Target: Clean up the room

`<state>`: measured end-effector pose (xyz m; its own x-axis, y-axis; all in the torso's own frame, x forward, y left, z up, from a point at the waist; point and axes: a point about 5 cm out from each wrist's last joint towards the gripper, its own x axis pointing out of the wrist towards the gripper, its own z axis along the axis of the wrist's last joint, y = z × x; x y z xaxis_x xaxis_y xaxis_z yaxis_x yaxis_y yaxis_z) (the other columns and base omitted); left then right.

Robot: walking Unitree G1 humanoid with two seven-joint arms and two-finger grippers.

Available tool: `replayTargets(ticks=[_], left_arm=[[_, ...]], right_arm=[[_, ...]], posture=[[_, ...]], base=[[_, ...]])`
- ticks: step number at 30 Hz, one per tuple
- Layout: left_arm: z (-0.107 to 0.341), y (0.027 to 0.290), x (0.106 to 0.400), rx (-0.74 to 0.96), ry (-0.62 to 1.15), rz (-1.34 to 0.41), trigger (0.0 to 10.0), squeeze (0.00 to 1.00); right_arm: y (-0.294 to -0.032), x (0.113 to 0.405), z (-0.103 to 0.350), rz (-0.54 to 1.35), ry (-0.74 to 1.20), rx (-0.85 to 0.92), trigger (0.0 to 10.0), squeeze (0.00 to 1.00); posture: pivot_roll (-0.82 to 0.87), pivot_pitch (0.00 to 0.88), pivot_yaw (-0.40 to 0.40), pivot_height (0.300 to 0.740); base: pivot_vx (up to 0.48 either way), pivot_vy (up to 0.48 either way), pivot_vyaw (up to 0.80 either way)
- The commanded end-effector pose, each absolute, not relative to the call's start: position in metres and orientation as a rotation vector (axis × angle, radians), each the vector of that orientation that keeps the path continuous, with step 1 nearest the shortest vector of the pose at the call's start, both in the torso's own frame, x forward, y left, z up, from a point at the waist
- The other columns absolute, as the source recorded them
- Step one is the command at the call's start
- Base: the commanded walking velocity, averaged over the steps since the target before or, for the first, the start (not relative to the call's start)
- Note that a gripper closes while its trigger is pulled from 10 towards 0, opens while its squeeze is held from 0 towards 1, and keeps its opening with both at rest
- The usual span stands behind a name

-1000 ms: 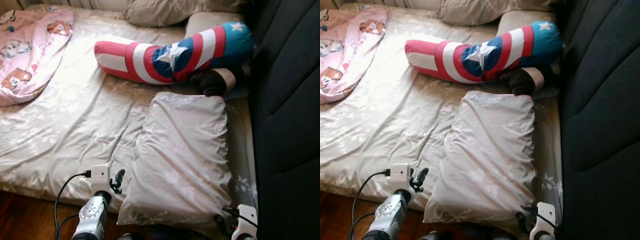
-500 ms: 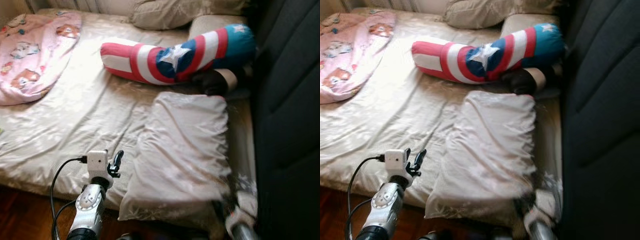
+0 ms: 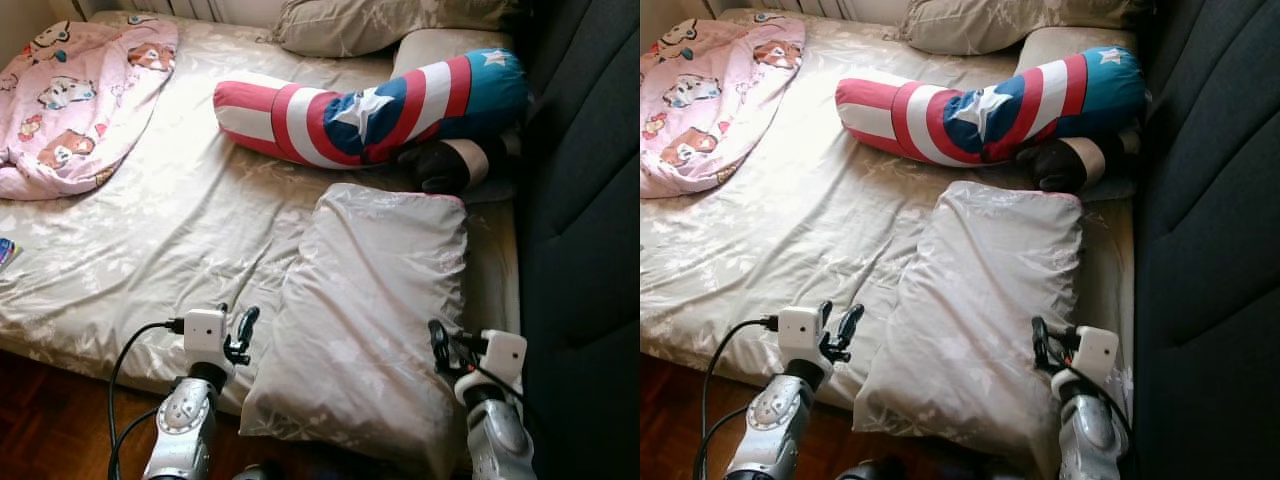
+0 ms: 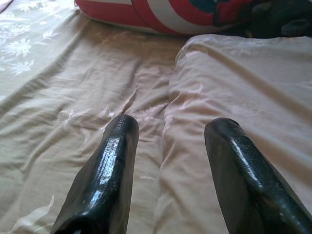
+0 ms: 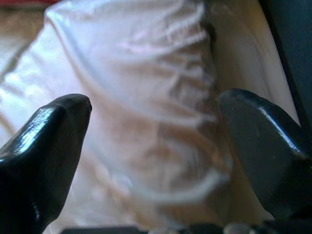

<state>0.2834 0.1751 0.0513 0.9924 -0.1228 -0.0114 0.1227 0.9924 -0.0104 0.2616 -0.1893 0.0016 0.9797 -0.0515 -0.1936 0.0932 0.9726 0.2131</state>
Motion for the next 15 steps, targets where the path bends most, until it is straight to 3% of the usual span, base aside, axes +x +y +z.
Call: replayTargets(ticks=[1,10,13,15], left_arm=[[0.0443,0.1765,0.2773,-0.01,0.049,-0.121,10.0,0.0],[0.0433,0.1767,0.2739,-0.016,0.058,-0.126,10.0,0.0],[0.0438,0.1745,0.2748,-0.015,0.062,-0.129,10.0,0.0],[0.0446,0.174,0.2752,-0.012,0.061,-0.131,10.0,0.0]], right_arm=[[-0.1923,0.2528,-0.0055,-0.096,0.223,0.216,10.0,0.0],[-0.1897,0.2513,0.0008,-0.118,0.167,0.238,10.0,0.0],[-0.1888,0.2524,0.001,-0.123,0.171,0.248,10.0,0.0],[-0.1884,0.2533,0.0013,-0.132,0.178,0.267,10.0,0.0]], posture=[[-0.03,0.143,0.002,0.74],[-0.03,0.129,0.001,0.74],[-0.03,0.125,0.001,0.74],[-0.03,0.126,0.001,0.74]], base=[[0.0,0.0,0.0],[0.0,0.0,0.0],[0.0,0.395,0.0],[0.0,0.45,-0.78]])
